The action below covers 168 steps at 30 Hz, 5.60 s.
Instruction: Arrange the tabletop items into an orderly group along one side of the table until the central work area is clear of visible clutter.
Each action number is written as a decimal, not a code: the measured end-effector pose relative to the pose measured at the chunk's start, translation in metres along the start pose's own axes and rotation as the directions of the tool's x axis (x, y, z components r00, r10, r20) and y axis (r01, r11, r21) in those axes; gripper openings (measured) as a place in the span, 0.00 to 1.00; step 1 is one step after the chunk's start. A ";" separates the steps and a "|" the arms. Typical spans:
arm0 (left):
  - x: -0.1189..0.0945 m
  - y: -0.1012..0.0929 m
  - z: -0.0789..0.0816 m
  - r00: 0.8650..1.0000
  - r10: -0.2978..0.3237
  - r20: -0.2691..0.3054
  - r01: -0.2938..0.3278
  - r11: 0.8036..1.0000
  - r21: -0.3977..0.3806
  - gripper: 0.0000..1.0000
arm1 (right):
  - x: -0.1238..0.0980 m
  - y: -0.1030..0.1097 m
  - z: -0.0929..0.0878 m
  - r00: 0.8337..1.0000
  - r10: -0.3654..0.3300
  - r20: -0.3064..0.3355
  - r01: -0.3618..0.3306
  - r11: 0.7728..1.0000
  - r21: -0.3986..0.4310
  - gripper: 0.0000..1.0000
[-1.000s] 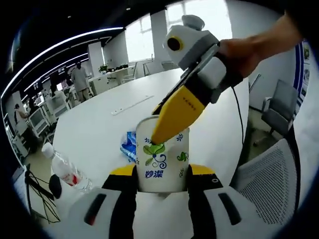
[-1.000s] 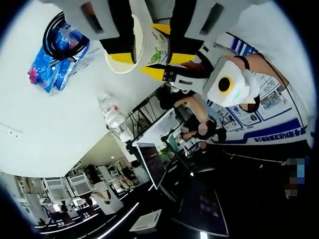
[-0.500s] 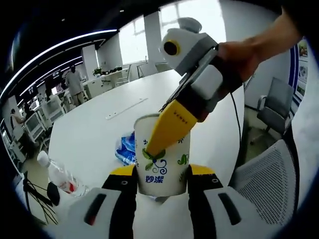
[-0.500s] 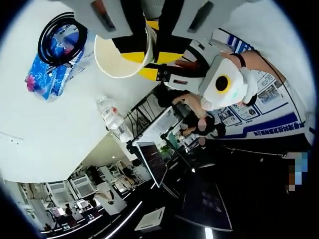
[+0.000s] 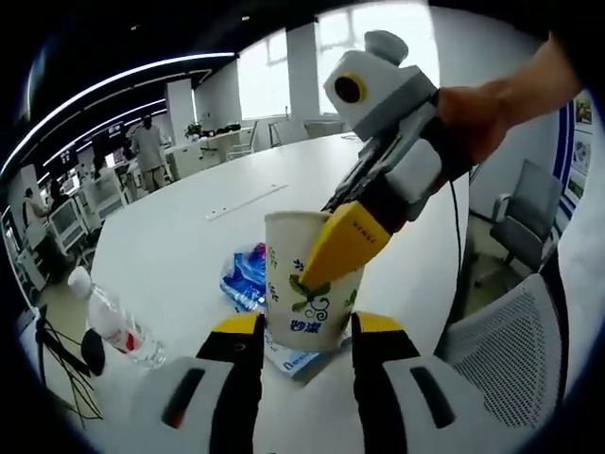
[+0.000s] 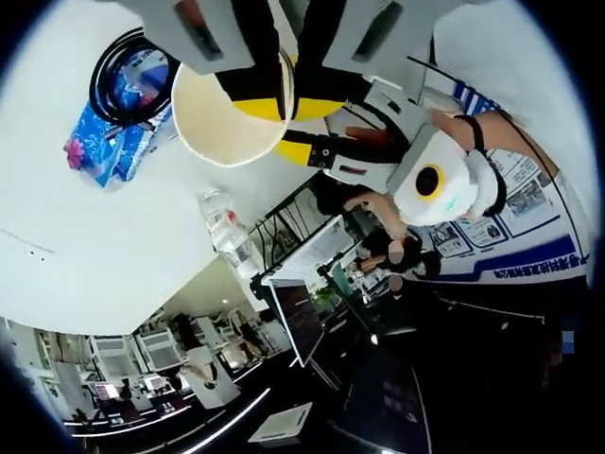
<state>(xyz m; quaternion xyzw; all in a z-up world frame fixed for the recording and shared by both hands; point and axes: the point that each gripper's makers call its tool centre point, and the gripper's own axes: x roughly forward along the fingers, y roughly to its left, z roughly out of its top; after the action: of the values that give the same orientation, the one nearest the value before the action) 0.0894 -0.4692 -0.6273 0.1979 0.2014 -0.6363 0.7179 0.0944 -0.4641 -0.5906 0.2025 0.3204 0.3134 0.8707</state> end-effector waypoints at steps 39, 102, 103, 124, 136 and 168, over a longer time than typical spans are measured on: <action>-0.063 0.098 -0.046 0.978 0.204 0.035 -0.184 0.935 -0.303 0.55 | 0.016 -0.034 0.001 0.989 -0.141 -0.047 0.139 0.989 -0.043 0.00; -0.095 0.099 -0.061 0.963 0.266 0.035 -0.233 0.894 -0.384 0.63 | 0.178 -0.128 0.032 0.820 -0.394 -0.414 0.048 0.769 -0.637 0.00; -0.095 0.099 -0.061 0.963 0.267 0.034 -0.234 0.893 -0.384 0.63 | 0.179 -0.130 0.034 0.818 -0.403 -0.411 0.045 0.757 -0.652 0.00; -0.097 0.100 -0.059 0.959 0.283 0.026 -0.250 0.884 -0.395 0.63 | 0.181 -0.135 0.036 0.789 -0.462 -0.406 0.027 0.686 -0.727 0.09; -0.098 0.098 -0.057 0.959 0.283 0.030 -0.249 0.883 -0.397 0.63 | 0.169 -0.116 0.046 0.831 -0.430 -0.354 0.038 0.678 -0.734 0.19; -0.084 0.076 -0.046 0.959 0.278 0.048 -0.226 0.859 -0.460 0.63 | 0.071 -0.114 0.055 0.900 -0.415 -0.133 0.245 0.733 -0.635 0.28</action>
<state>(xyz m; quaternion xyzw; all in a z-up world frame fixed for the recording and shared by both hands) 0.1543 -0.3654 -0.6188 0.0149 0.2747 -0.4828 0.8314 0.2212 -0.5068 -0.6450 -0.1900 0.3484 0.2618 0.8798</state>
